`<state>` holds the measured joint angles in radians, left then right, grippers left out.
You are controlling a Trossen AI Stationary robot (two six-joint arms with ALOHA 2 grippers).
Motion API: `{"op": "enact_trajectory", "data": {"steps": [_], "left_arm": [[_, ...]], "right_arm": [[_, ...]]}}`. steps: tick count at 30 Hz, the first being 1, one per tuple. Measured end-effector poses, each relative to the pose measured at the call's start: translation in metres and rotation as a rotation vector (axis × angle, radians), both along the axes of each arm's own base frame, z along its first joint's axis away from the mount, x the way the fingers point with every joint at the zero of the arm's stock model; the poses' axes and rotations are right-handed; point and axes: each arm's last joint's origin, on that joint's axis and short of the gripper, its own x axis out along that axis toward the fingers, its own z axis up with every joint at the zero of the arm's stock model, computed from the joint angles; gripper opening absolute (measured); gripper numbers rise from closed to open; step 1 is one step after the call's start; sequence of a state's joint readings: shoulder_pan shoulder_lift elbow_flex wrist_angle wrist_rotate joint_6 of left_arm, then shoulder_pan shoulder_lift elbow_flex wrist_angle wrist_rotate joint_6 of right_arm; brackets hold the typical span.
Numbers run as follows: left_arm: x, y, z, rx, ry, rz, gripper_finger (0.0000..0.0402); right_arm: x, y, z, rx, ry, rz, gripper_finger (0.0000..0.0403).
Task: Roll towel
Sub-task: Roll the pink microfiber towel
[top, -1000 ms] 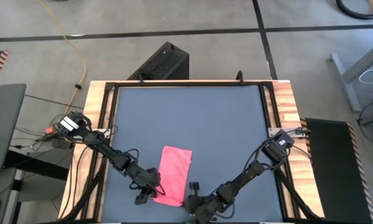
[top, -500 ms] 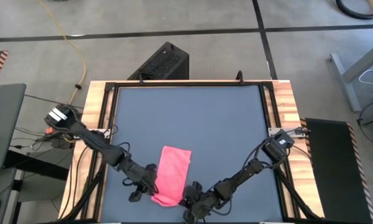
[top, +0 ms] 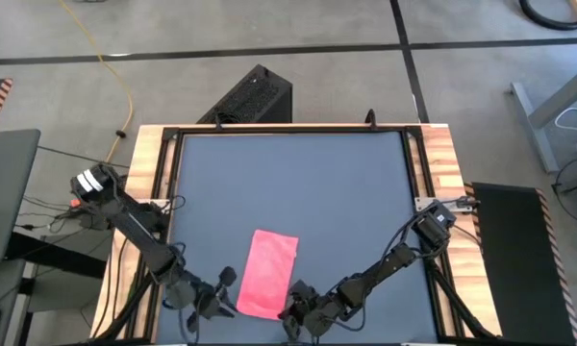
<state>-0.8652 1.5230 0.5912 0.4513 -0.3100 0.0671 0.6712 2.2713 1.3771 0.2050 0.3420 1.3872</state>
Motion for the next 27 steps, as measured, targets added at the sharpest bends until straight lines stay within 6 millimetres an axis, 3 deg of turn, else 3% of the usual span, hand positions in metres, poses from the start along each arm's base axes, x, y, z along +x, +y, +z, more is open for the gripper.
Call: {"op": "enact_trajectory", "data": {"steps": [3, 8, 13, 17, 21, 27], "left_arm": [[0.005, -0.008, -0.01, 0.092, -0.057, 0.065, 0.0061], [0.023, -0.01, -0.033, 0.185, -0.005, 0.111, 0.0061], [0.04, -0.01, -0.038, 0.169, 0.048, 0.082, 0.0048], [0.045, 0.001, -0.046, 0.11, 0.215, 0.112, 0.0026], [0.05, 0.009, -0.048, 0.039, 0.311, 0.137, 0.0003], [0.05, 0.012, -0.05, 0.016, 0.358, 0.136, 0.0001]], "right_arm": [[-0.001, -0.001, -0.001, 0.023, -0.001, -0.014, 0.0017], [-0.001, -0.001, -0.002, 0.033, 0.003, -0.02, 0.0017], [-0.001, -0.001, -0.002, 0.045, 0.009, -0.03, 0.0018], [-0.002, 0.0, -0.002, 0.036, 0.013, 0.019, 0.0023], [-0.001, -0.001, -0.002, 0.034, 0.016, 0.036, 0.0052], [-0.001, -0.002, 0.01, -0.042, -0.006, 0.174, 0.0116]]}}
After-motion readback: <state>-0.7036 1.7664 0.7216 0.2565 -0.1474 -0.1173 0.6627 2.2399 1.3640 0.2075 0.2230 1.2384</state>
